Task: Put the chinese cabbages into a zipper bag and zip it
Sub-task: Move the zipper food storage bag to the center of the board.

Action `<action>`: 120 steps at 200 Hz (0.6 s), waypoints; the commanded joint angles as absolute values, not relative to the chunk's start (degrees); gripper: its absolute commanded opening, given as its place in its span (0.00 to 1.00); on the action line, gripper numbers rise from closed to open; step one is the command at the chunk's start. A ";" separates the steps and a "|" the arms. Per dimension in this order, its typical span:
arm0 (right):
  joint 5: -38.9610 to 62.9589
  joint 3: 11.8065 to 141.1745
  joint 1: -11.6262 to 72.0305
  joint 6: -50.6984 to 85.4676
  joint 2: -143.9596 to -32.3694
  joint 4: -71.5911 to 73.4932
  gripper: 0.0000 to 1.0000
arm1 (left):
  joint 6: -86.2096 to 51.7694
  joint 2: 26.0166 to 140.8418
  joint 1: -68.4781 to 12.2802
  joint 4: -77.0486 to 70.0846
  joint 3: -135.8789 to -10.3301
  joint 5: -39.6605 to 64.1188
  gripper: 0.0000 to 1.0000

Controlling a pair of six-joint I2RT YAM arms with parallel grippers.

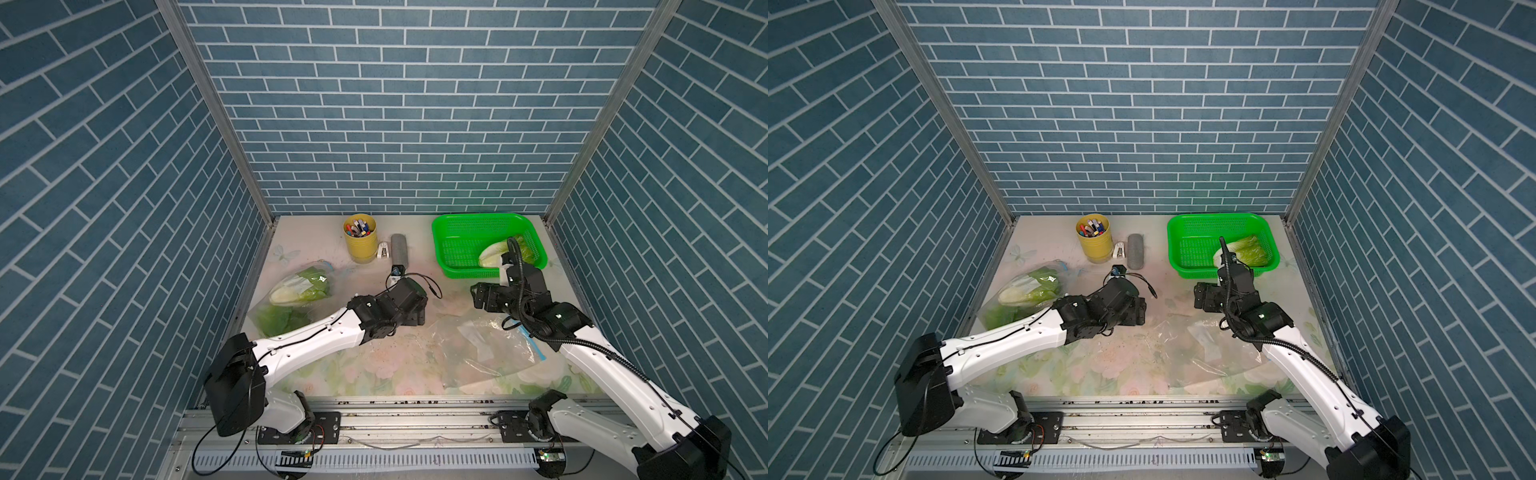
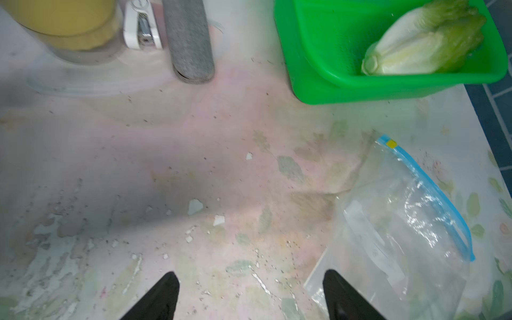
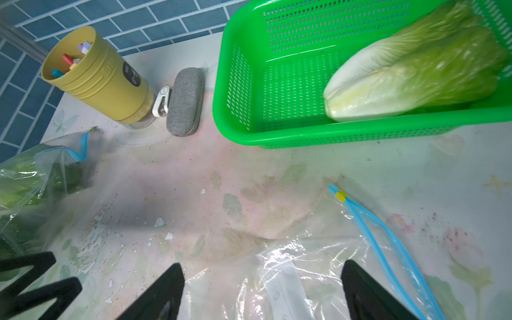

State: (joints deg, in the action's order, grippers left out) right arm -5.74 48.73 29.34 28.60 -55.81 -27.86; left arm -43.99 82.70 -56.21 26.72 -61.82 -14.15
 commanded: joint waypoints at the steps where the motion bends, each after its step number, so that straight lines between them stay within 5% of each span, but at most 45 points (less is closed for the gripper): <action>1: -8.05 47.08 28.32 32.37 -54.05 -30.22 0.91 | -47.49 83.79 -59.27 28.44 -62.57 -10.15 0.87; 84: -3.75 45.31 24.10 34.63 -55.40 -27.85 0.92 | -49.50 89.86 -66.41 24.75 -65.65 -1.19 0.87; 120: -2.08 44.78 22.86 35.19 -55.65 -26.63 0.91 | -49.55 93.92 -66.45 23.56 -67.13 -0.82 0.75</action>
State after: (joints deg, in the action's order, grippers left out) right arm -3.73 45.17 23.49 31.97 -55.31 -27.83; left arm -49.34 91.61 -66.30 23.38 -65.01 -1.32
